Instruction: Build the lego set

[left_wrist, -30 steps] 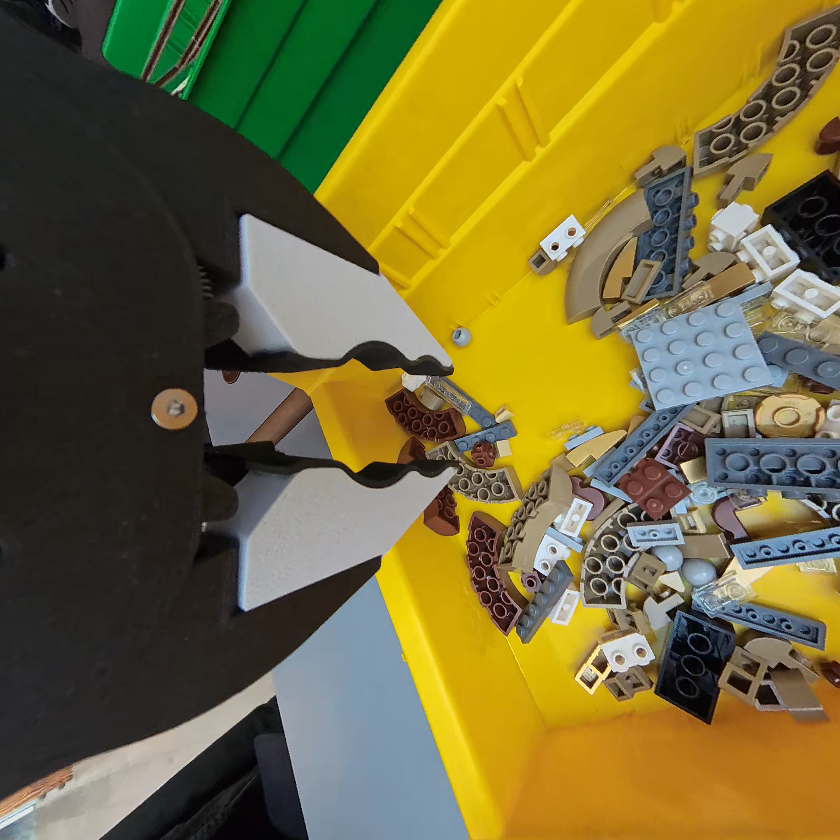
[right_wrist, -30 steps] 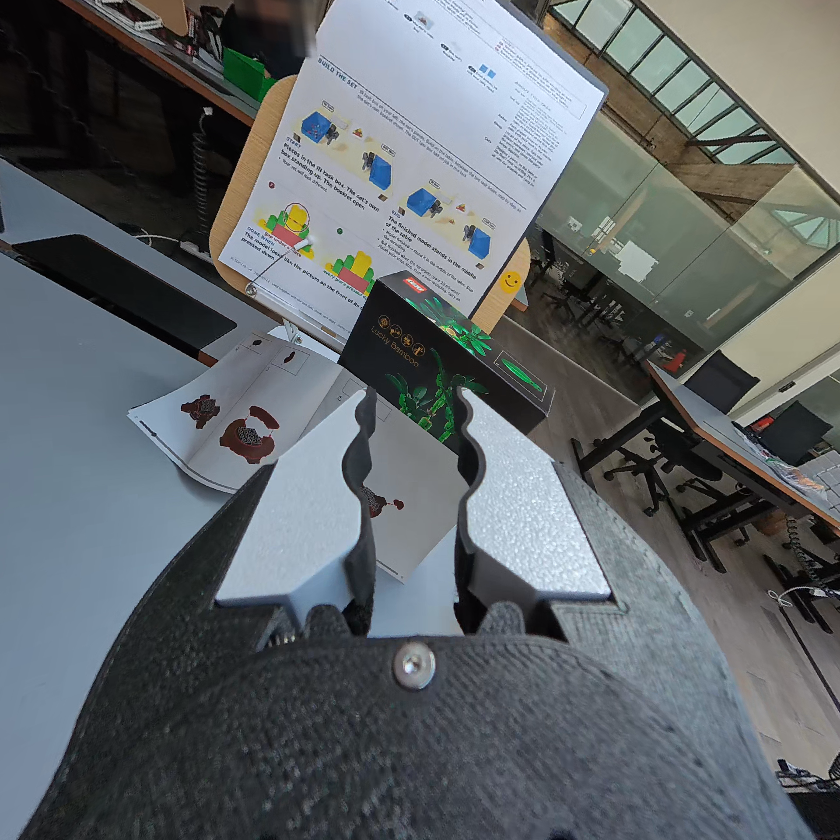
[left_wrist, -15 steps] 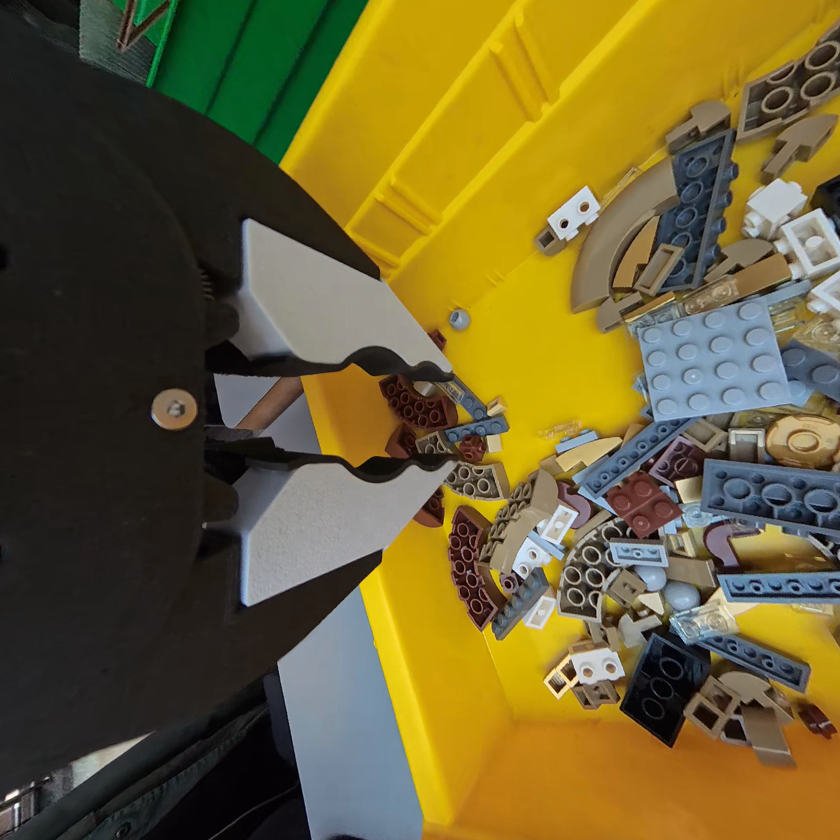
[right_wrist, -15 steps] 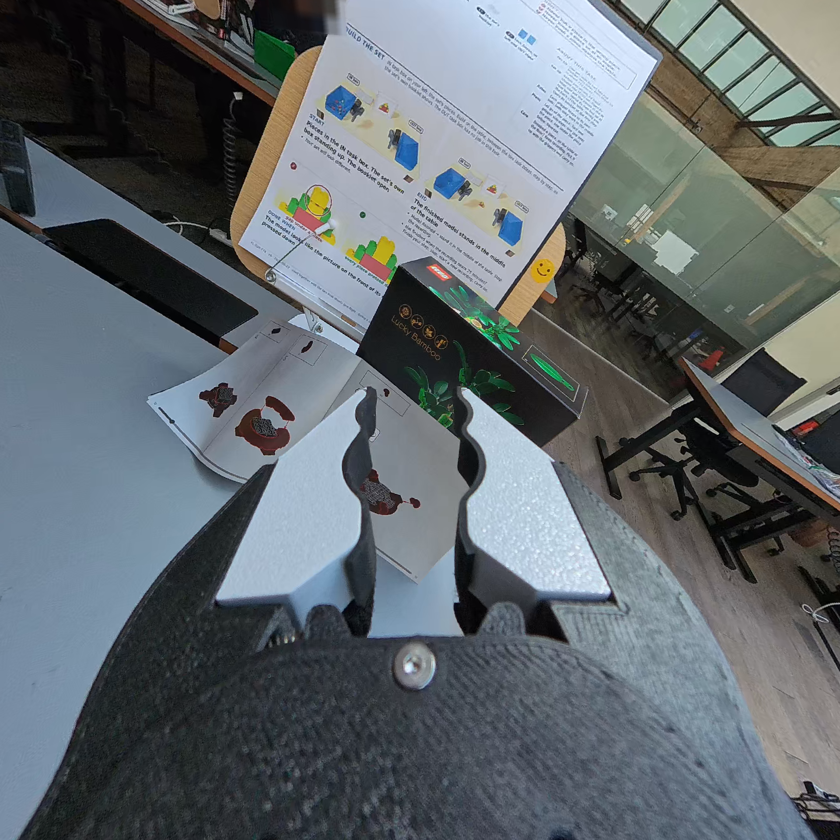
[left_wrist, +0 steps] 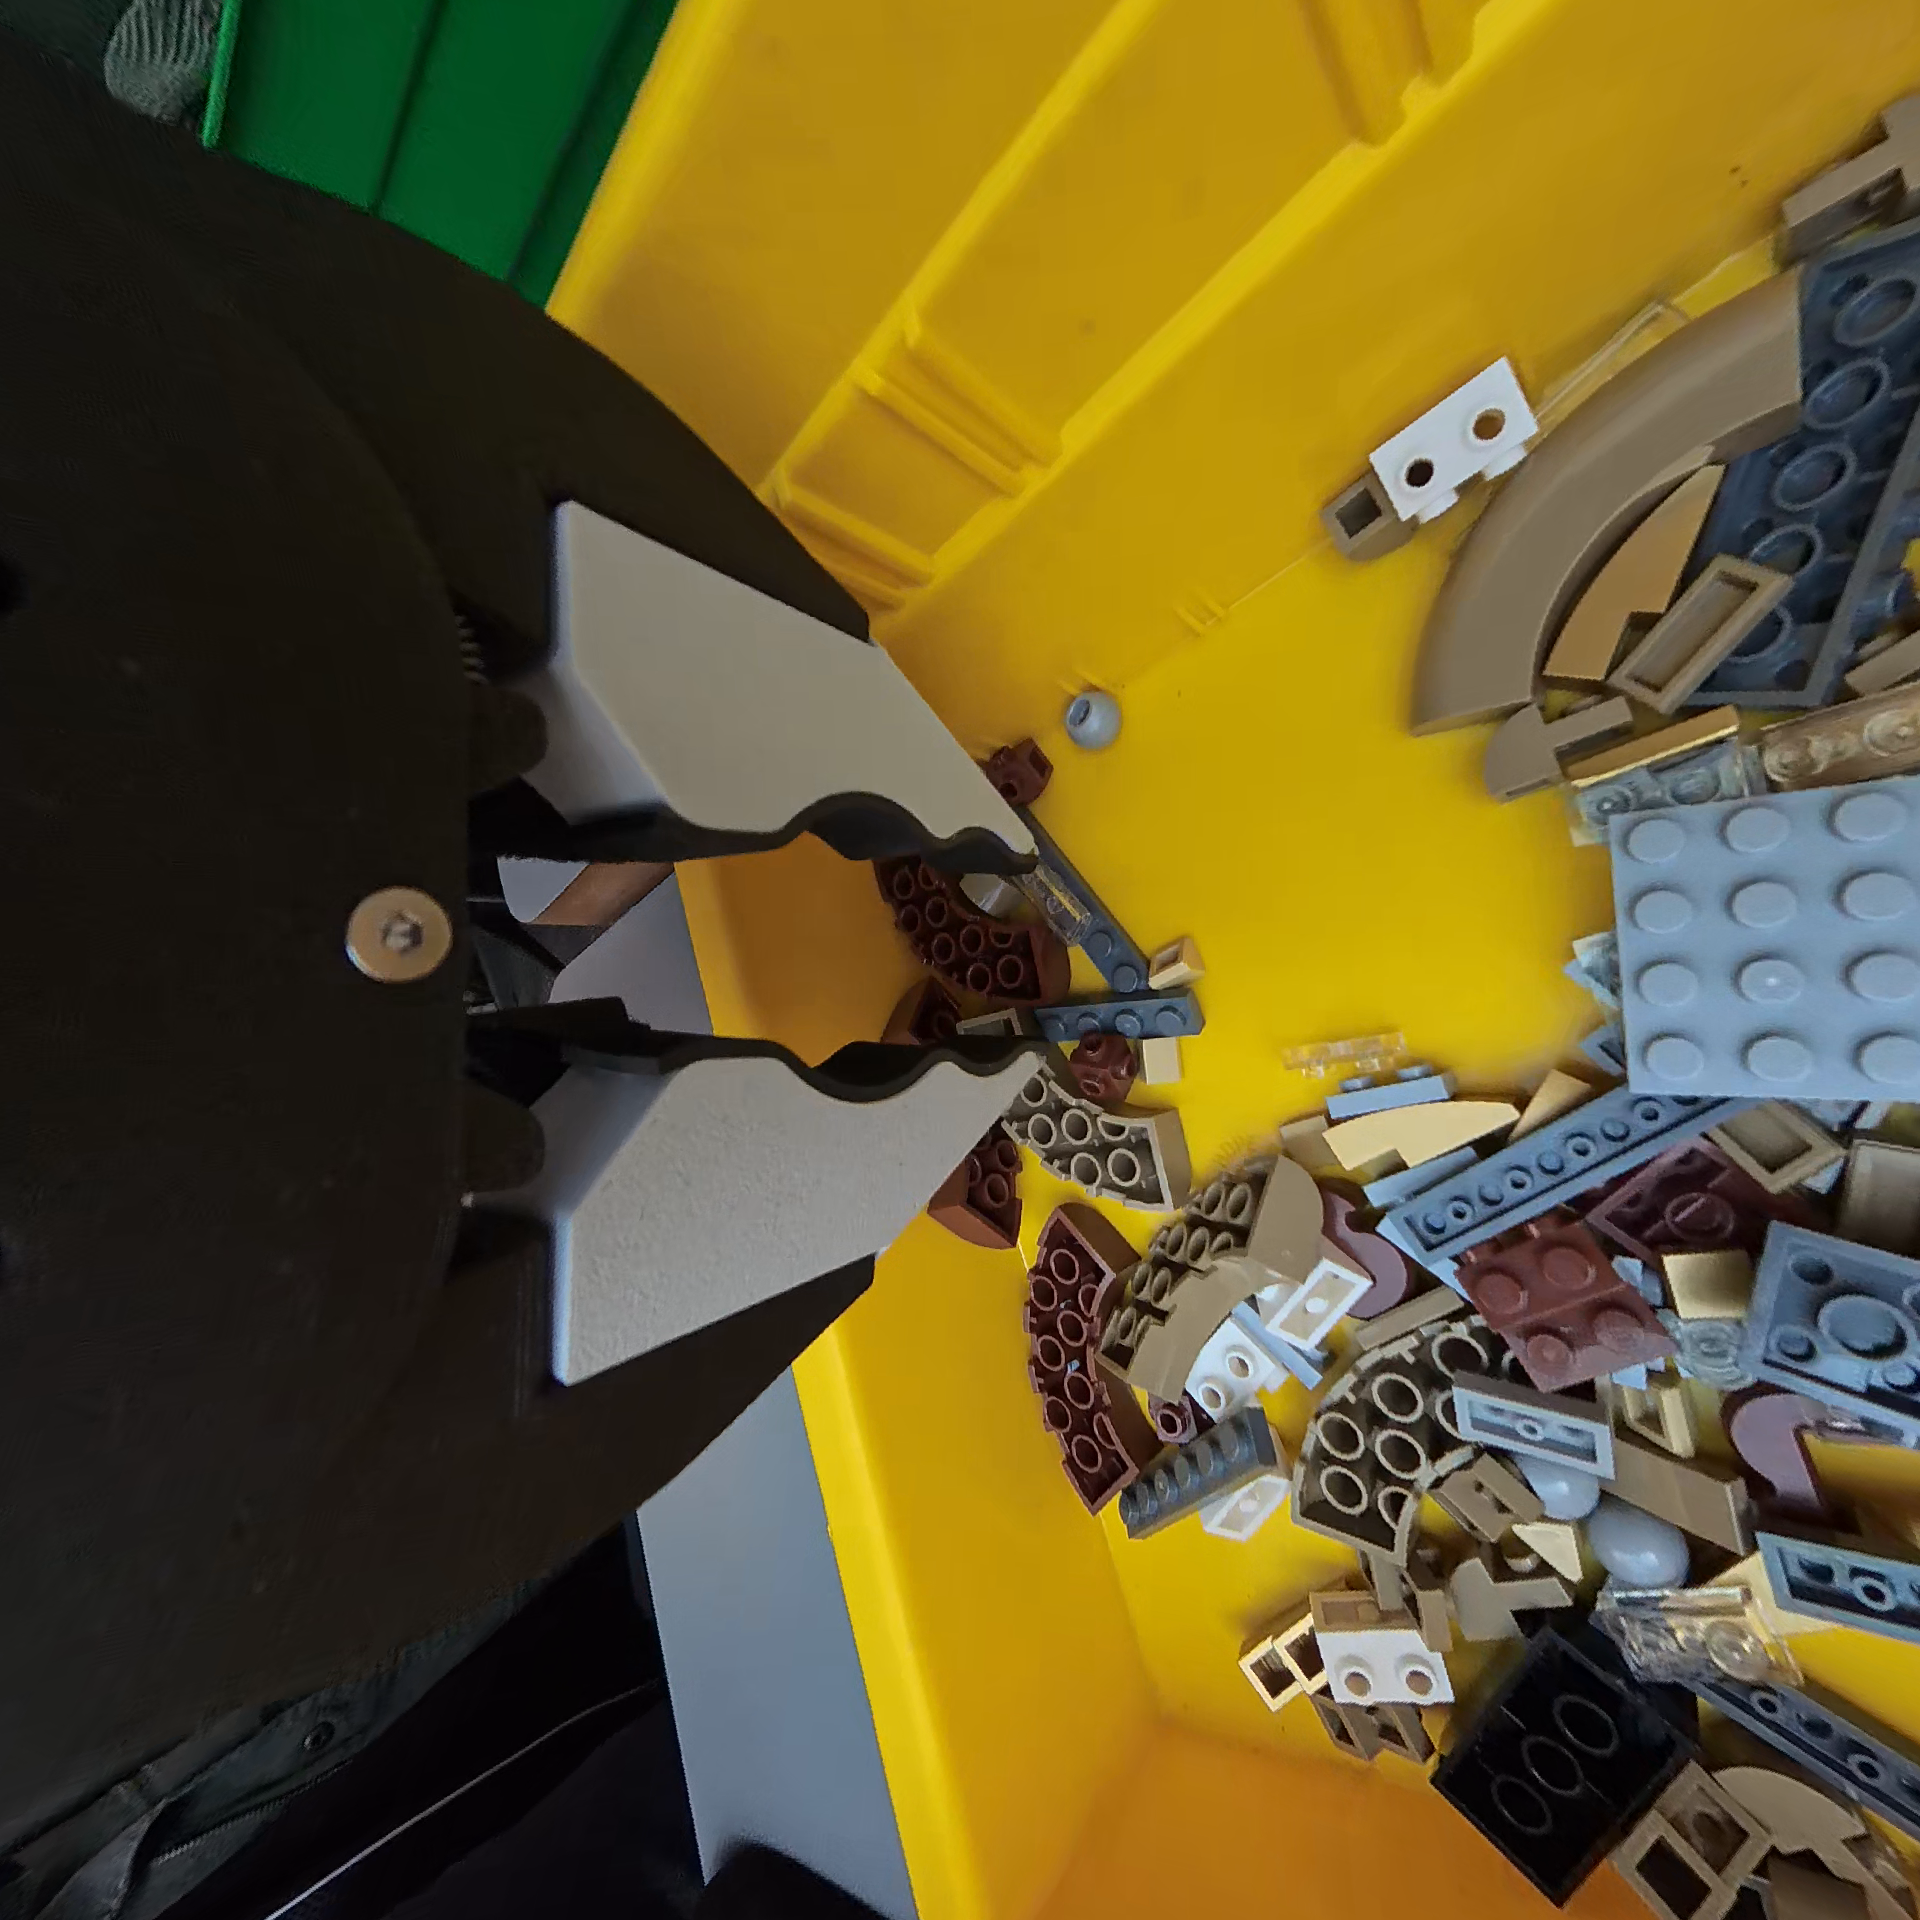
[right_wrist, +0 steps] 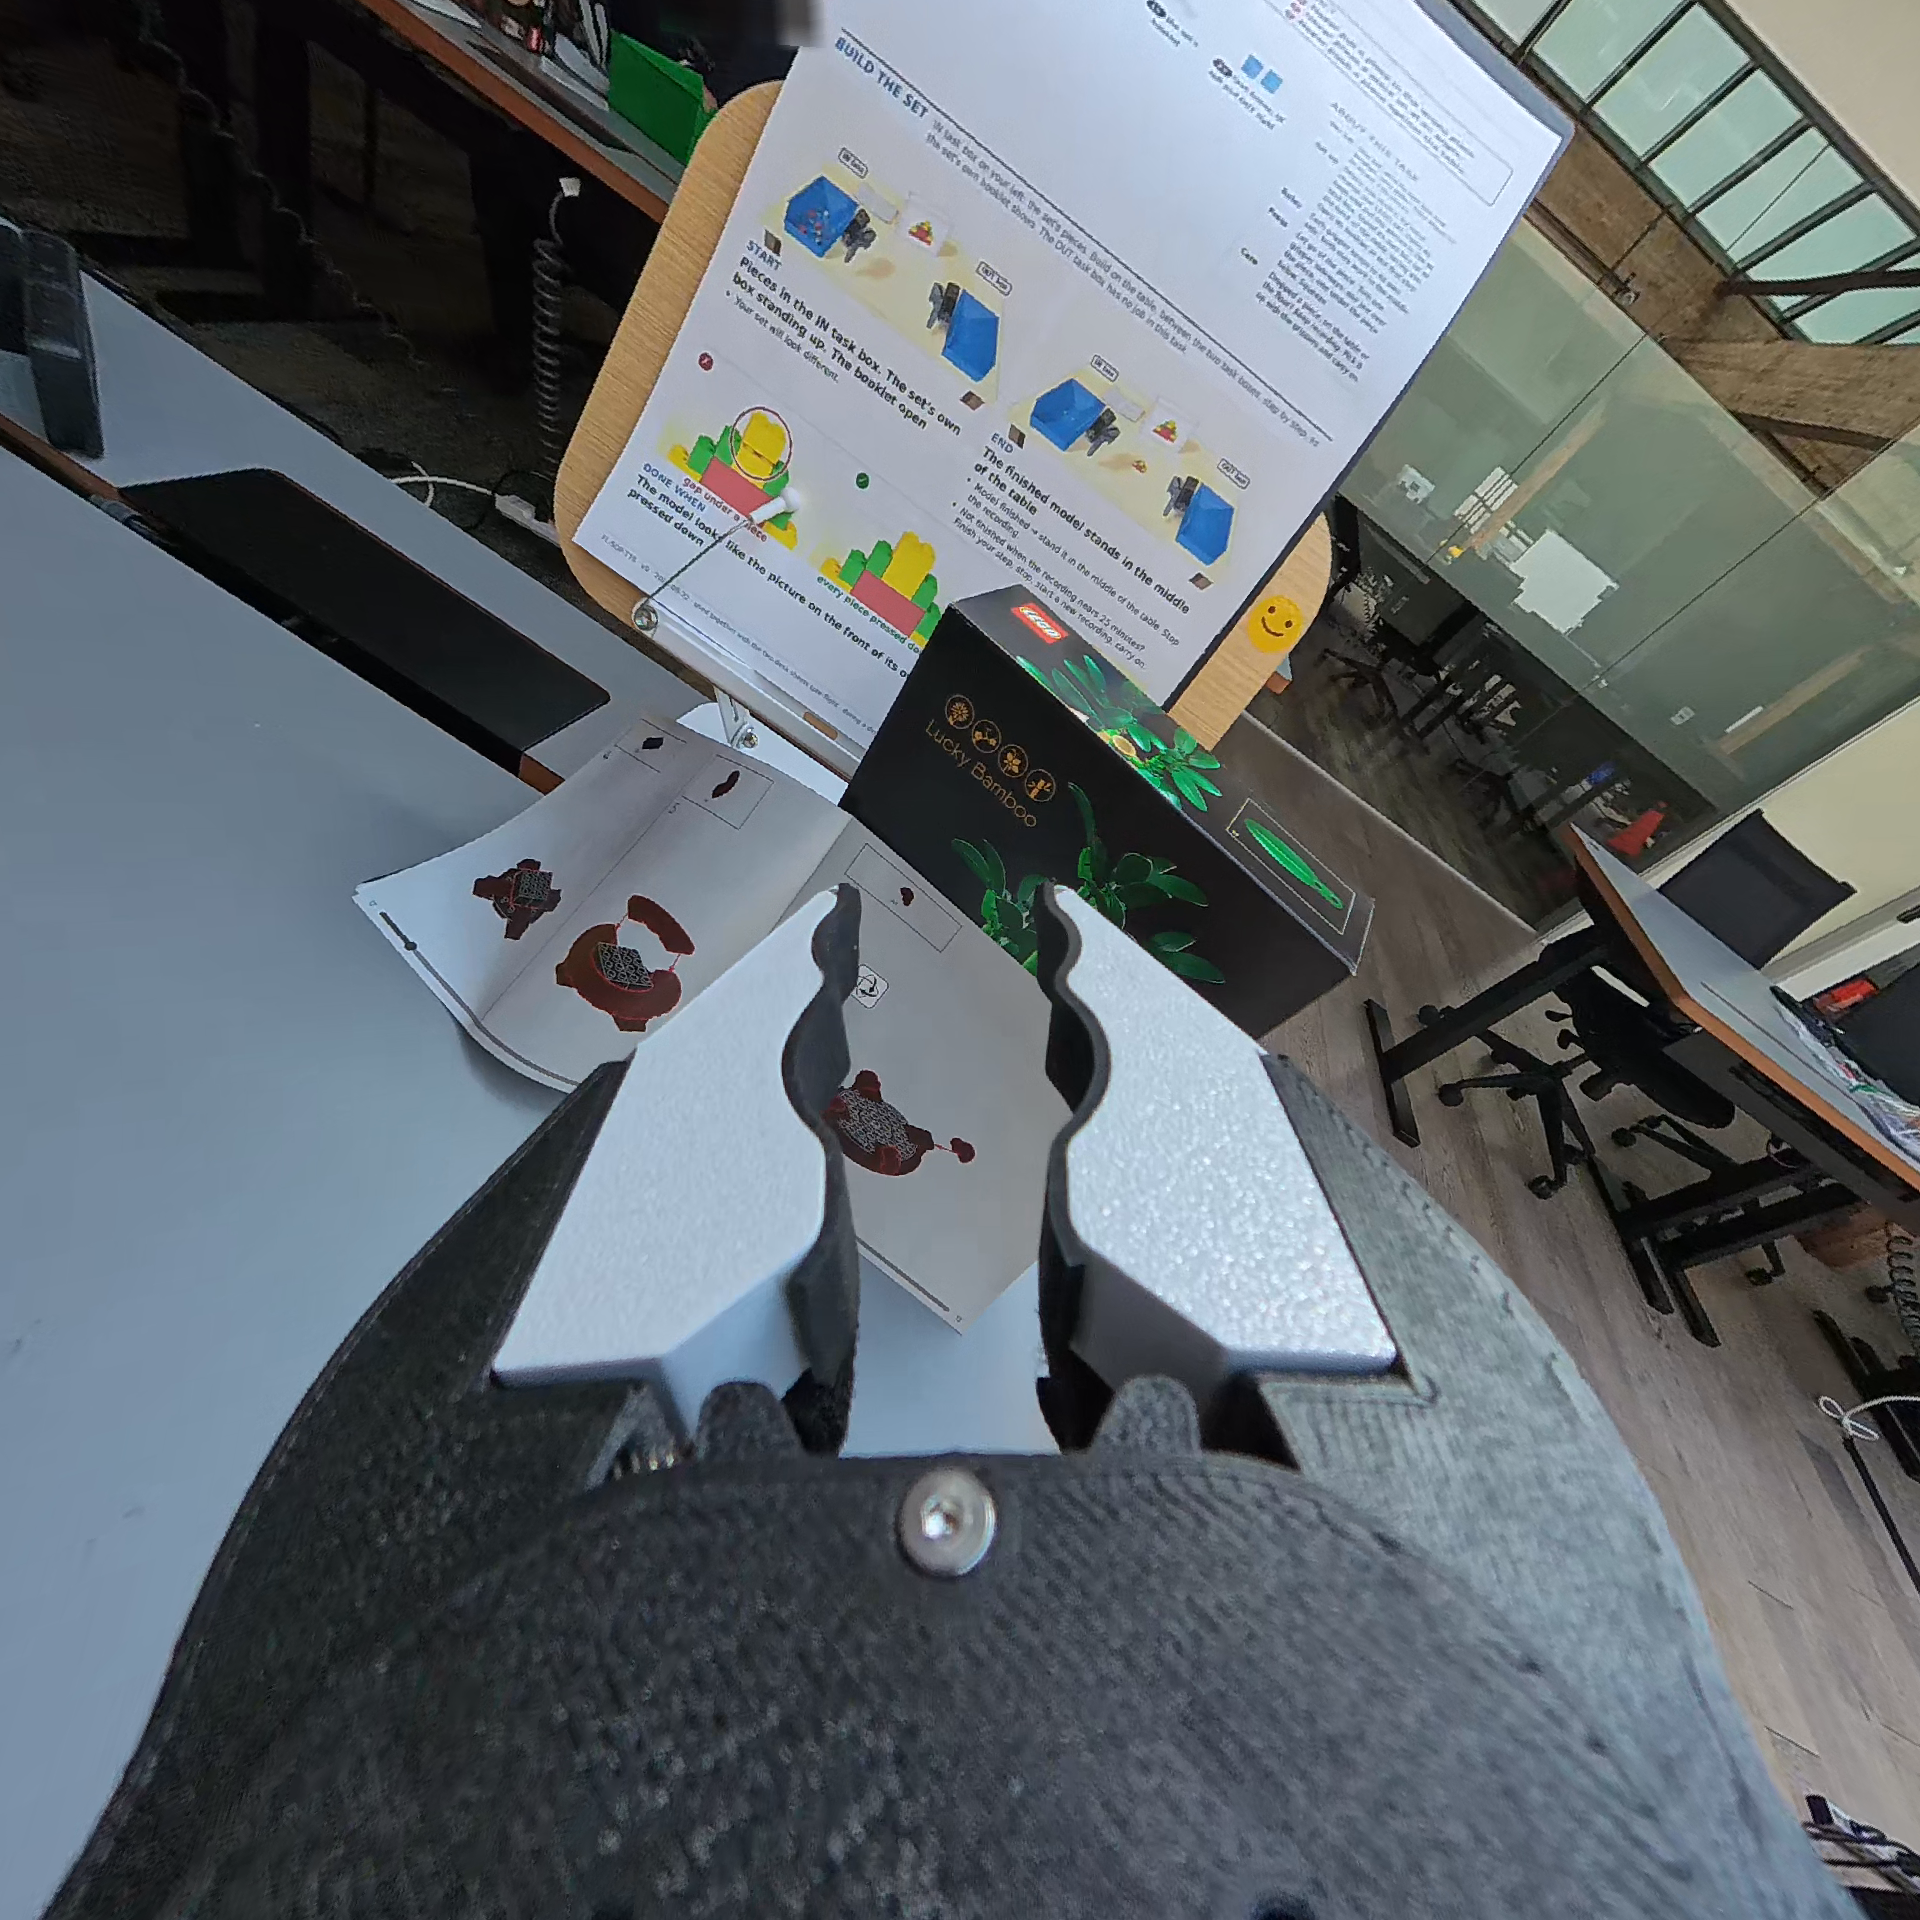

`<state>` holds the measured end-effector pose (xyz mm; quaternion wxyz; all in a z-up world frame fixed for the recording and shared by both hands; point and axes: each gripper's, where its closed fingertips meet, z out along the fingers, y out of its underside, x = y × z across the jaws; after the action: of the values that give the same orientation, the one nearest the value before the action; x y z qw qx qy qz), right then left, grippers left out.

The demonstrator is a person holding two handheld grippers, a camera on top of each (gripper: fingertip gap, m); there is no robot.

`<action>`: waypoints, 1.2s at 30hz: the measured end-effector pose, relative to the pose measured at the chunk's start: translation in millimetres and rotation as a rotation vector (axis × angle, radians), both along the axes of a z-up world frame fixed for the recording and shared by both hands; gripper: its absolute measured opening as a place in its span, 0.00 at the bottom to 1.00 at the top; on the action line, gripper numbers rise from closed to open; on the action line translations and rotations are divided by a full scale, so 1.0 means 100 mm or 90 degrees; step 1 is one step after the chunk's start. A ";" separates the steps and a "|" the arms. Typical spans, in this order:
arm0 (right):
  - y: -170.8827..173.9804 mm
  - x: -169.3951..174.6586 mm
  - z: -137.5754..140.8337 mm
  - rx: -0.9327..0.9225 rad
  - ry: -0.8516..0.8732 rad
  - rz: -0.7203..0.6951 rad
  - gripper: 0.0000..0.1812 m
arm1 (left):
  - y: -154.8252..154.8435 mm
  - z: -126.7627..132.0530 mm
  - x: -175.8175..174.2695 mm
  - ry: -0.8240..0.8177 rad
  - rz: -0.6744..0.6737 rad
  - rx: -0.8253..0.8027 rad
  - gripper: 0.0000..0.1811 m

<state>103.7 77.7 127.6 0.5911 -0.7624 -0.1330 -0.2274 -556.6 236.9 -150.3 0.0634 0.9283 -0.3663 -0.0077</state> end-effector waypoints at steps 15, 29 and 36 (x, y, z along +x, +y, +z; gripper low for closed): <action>0.00 0.00 -0.01 -0.006 -0.004 0.004 0.18 | 0.00 -0.01 -0.01 0.010 0.034 0.003 0.15; 0.03 -0.07 -0.05 -0.021 -0.019 0.016 0.18 | 0.02 -0.01 -0.05 0.052 -0.002 0.025 0.09; 0.05 -0.10 -0.07 -0.030 -0.025 0.020 0.18 | 0.01 -0.02 -0.07 0.049 -0.003 0.018 0.09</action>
<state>94.0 82.7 120.3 0.5737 -0.7694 -0.1620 -0.2294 -563.2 238.0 -152.0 0.0642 0.9272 -0.3657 -0.0486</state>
